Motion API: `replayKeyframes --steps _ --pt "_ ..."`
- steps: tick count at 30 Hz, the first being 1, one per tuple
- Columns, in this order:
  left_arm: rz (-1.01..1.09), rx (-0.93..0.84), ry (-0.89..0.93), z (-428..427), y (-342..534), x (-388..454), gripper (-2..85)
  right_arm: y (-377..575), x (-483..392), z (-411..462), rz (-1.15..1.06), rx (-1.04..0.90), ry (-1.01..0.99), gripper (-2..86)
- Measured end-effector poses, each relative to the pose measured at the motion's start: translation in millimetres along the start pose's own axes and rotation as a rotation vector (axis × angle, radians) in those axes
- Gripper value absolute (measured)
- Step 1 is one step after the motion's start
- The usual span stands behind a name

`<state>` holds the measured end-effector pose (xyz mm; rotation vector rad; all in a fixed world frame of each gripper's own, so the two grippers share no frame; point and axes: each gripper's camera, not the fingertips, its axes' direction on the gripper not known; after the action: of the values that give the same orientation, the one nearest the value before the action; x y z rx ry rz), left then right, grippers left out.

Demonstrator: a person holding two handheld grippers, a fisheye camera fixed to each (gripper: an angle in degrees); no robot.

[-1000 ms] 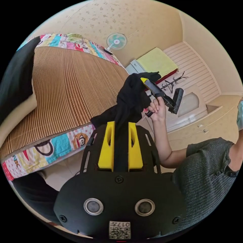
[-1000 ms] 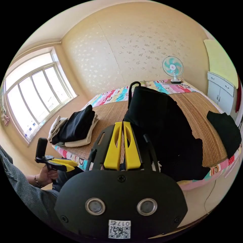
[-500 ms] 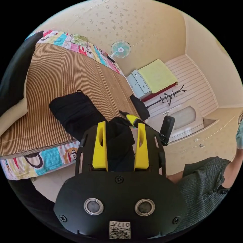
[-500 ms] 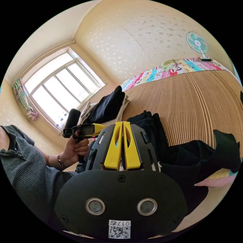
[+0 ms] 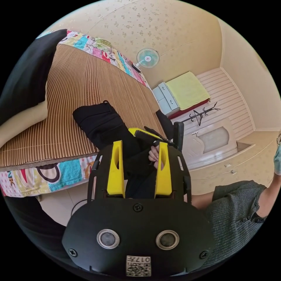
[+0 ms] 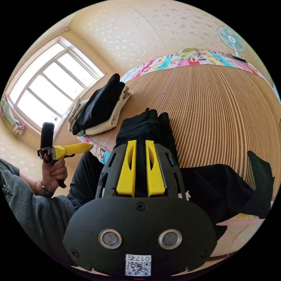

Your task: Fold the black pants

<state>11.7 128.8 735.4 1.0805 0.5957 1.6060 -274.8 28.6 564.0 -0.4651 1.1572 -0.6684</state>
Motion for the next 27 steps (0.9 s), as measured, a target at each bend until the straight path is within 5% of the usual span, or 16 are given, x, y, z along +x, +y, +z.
replayKeyframes --steps 2,13,22,25,27 --pt "0.003 0.027 -0.024 -9 -2 3 16.8 -2 -4 8 0.045 -0.044 0.166 12.0" --pt "-0.043 0.040 0.000 -21 1 4 17.0 5 -18 30 0.032 -0.078 0.058 6.5" --pt "-0.091 0.028 -0.134 -19 -2 20 20.9 34 -110 21 -0.342 -0.047 -0.405 1.9" --pt "-0.147 -0.066 -0.262 1 0 15 17.0 49 -143 46 -0.445 -0.162 -0.341 1.3" --pt "-0.149 -0.075 -0.325 4 9 9 6.6 51 -152 49 -0.507 -0.226 -0.232 1.5"
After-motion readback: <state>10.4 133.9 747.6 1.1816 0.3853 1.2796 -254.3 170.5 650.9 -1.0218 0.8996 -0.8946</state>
